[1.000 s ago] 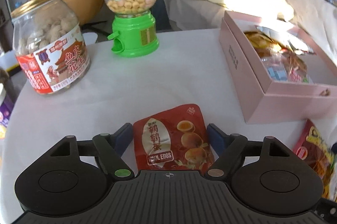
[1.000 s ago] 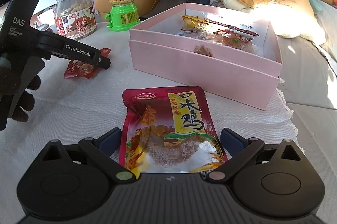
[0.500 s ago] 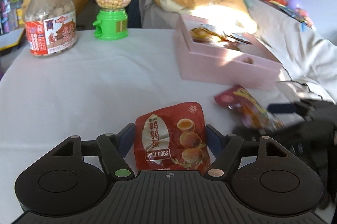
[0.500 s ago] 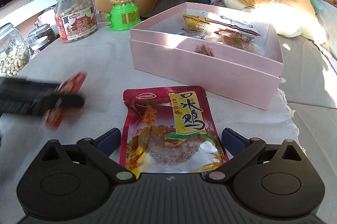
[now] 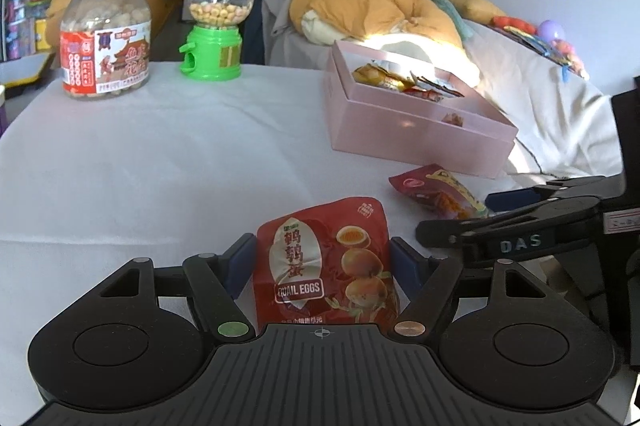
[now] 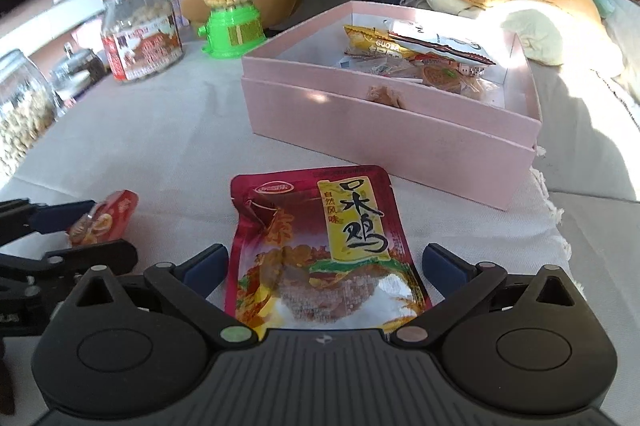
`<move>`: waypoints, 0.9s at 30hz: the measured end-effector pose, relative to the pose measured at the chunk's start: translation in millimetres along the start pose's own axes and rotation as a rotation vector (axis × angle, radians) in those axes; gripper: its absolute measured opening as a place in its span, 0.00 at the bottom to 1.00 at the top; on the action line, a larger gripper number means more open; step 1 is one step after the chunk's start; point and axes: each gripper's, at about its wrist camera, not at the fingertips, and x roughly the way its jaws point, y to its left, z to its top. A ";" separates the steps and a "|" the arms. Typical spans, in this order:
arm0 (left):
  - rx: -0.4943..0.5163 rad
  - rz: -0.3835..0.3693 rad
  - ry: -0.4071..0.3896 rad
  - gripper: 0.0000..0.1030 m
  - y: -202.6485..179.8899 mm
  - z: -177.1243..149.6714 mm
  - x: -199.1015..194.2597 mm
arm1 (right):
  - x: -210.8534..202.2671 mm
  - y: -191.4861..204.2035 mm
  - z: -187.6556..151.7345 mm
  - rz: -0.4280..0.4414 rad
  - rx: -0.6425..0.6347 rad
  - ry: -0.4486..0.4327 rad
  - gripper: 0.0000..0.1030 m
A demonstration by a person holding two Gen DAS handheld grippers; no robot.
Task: Organize snacks
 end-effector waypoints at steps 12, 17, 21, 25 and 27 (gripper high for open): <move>0.002 0.001 0.002 0.75 -0.5 -0.3 0.7 | -52.9 3.7 13.5 0.046 -0.028 0.005 0.66; 0.021 0.020 0.008 0.75 -2.9 0.0 1.9 | -91.6 -4.9 4.3 0.037 -0.037 -0.075 0.66; 0.075 0.063 0.022 0.75 -12.8 0.1 5.2 | -101.9 -17.0 -2.1 0.011 -0.019 -0.087 0.67; 0.130 0.109 0.036 0.75 -21.6 -0.7 8.7 | -101.9 -27.7 -13.6 0.008 0.005 -0.091 0.67; 0.150 0.130 0.040 0.75 -24.8 -1.4 9.4 | -101.9 -30.1 -19.2 0.016 0.006 -0.096 0.67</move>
